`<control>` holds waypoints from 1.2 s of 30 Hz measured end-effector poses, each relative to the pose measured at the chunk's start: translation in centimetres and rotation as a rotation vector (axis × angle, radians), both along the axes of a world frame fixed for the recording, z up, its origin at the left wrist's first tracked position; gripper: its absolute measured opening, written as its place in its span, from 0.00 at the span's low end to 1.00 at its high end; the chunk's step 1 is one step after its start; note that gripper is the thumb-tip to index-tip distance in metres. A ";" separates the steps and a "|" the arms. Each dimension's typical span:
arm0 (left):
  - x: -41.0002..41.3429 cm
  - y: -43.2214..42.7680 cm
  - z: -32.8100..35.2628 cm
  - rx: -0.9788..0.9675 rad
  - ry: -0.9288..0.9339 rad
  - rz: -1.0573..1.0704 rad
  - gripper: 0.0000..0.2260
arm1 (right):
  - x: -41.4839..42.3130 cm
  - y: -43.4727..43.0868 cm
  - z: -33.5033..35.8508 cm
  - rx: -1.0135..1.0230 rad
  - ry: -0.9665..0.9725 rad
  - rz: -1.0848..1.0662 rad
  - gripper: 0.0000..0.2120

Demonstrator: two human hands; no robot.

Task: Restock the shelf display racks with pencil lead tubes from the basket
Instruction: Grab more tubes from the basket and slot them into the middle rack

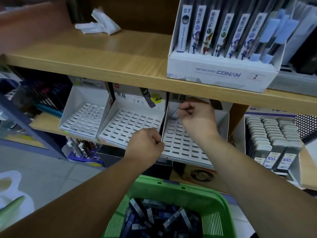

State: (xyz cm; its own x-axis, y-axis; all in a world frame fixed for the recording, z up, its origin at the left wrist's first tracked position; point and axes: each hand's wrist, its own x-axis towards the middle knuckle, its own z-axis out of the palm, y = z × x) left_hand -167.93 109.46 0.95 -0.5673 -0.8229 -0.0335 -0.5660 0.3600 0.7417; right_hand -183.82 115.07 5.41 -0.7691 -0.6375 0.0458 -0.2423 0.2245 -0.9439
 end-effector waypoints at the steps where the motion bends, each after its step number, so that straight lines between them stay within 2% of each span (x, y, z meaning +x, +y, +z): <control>1: 0.1 0.0 -0.1 0.003 0.000 -0.003 0.05 | -0.1 0.0 -0.1 0.008 0.029 -0.001 0.13; 4: 0.2 0.1 0.0 0.023 0.011 -0.004 0.06 | -0.3 0.1 -0.3 0.041 0.132 0.025 0.20; 7: 0.2 0.0 0.0 0.052 0.012 0.006 0.06 | -0.2 0.3 -0.2 0.064 0.180 0.057 0.16; 10: 0.3 0.1 -0.1 0.079 0.017 0.007 0.07 | -0.2 0.4 -0.7 0.159 0.335 0.117 0.11; 13: 0.2 0.0 0.1 0.089 0.007 0.009 0.06 | -0.7 0.5 -1.2 0.286 0.414 0.177 0.19; 17: 0.3 -0.1 0.8 0.078 -0.026 -0.007 0.05 | -0.9 1.3 -0.7 0.297 0.429 0.188 0.22; 19: 0.4 0.1 1.4 0.052 -0.031 -0.014 0.06 | -0.6 2.2 -0.1 0.214 0.382 0.203 0.17; 21: 0.9 0.5 1.9 0.007 -0.035 -0.022 0.06 | 0.2 3.6 0.5 0.193 0.334 0.261 0.05; 22: 1.4 0.9 2.1 -0.016 -0.046 -0.028 0.06 | 0.9 4.6 0.9 0.221 0.342 0.308 0.02; 26: 4.5 3.1 1.9 -0.031 -0.141 -0.129 0.05 | 3.5 9.7 0.6 0.403 0.326 0.657 0.11; 28: 5.8 4.4 0.8 -0.033 -0.276 -0.197 0.06 | 4.4 12.5 -1.3 0.574 0.329 0.827 0.18; 31: 7.7 7.1 -3.0 0.010 -0.433 -0.212 0.06 | 5.1 16.0 -6.2 0.859 0.385 0.971 0.25; 33: 8.9 9.7 -6.7 0.121 -0.430 -0.208 0.05 | 5.5 17.8 -9.8 0.966 0.305 0.973 0.26; 36: 10.7 13.0 -11.9 0.232 -0.432 -0.227 0.04 | 6.8 19.8 -13.8 0.844 0.037 0.778 0.22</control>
State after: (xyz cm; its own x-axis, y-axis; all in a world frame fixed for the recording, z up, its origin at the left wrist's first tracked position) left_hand -157.23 122.47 -10.91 -0.6246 -0.6240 -0.4696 -0.7639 0.3632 0.5335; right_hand -177.04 134.85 -8.38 -0.1604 -0.7780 -0.6075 -0.6173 0.5593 -0.5533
